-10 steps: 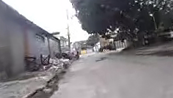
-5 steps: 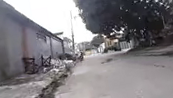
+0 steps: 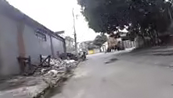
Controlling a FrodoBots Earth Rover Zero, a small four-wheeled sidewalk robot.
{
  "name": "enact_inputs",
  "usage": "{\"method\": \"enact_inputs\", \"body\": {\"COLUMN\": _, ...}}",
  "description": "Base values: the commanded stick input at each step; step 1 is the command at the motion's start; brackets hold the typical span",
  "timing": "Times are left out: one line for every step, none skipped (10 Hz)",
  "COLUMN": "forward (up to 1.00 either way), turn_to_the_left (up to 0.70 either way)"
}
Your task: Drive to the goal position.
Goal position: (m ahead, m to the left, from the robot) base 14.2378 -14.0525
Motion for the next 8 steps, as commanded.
{"method": "enact_inputs", "body": {"forward": 1.00, "turn_to_the_left": 0.00}}
{"method": "enact_inputs", "body": {"forward": 1.00, "turn_to_the_left": -0.15}}
{"method": "enact_inputs", "body": {"forward": 1.00, "turn_to_the_left": -0.37}}
{"method": "enact_inputs", "body": {"forward": 1.00, "turn_to_the_left": -0.40}}
{"method": "enact_inputs", "body": {"forward": 1.00, "turn_to_the_left": -0.38}}
{"method": "enact_inputs", "body": {"forward": 1.00, "turn_to_the_left": -0.23}}
{"method": "enact_inputs", "body": {"forward": 1.00, "turn_to_the_left": -0.03}}
{"method": "enact_inputs", "body": {"forward": 1.00, "turn_to_the_left": 0.00}}
